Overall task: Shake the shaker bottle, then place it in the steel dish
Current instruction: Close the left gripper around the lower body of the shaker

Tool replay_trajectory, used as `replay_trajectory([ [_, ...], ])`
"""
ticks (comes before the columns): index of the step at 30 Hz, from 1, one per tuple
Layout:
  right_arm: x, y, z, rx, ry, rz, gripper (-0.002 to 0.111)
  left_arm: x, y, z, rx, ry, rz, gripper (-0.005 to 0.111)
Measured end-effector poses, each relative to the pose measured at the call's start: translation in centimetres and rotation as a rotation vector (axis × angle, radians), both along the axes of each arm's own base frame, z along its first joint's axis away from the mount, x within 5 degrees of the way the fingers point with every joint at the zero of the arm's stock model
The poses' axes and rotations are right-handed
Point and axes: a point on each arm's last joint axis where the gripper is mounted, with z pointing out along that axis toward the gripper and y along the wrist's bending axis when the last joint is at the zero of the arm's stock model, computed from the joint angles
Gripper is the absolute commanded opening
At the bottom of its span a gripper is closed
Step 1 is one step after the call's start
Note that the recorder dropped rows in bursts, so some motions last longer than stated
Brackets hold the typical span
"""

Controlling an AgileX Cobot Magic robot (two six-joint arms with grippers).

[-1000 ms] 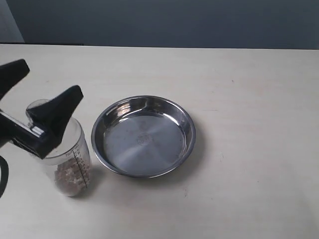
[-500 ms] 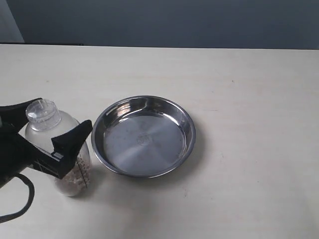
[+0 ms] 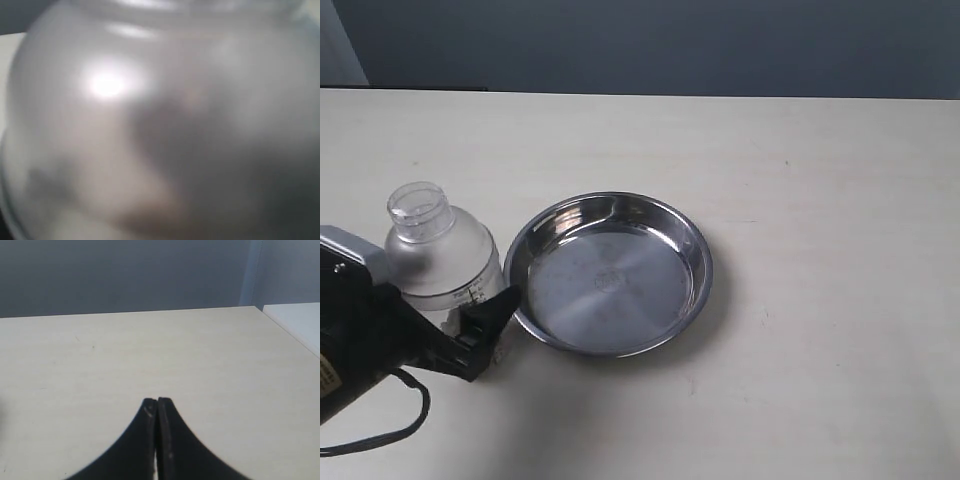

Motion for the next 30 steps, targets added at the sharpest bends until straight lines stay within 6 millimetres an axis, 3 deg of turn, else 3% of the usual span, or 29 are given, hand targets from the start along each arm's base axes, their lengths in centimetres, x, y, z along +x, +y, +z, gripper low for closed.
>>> replay_trajectory([
  [4, 0.0, 0.0, 0.0, 0.000, 0.000, 0.000, -0.001, 0.0, 0.0, -1.3, 0.016, 0.069, 0.009, 0.090],
  [11, 0.0, 0.0, 0.0, 0.000, 0.000, 0.000, -0.001, 0.8, -0.2, -1.8, 0.015, 0.087, 0.021, 0.078],
  [18, 0.0, 0.0, 0.0, 0.000, 0.000, 0.000, -0.001, 0.8, -0.2, -1.8, 0.005, 0.090, 0.027, 0.043],
  [24, 0.0, 0.0, 0.0, 0.000, 0.000, 0.000, -0.001, 0.8, -0.1, -1.8, -0.013, 0.097, 0.038, 0.003],
  [30, 0.0, 0.0, 0.0, 0.000, 0.000, 0.000, -0.001, 0.8, -0.1, -1.9, -0.029, 0.105, 0.051, 0.001],
])
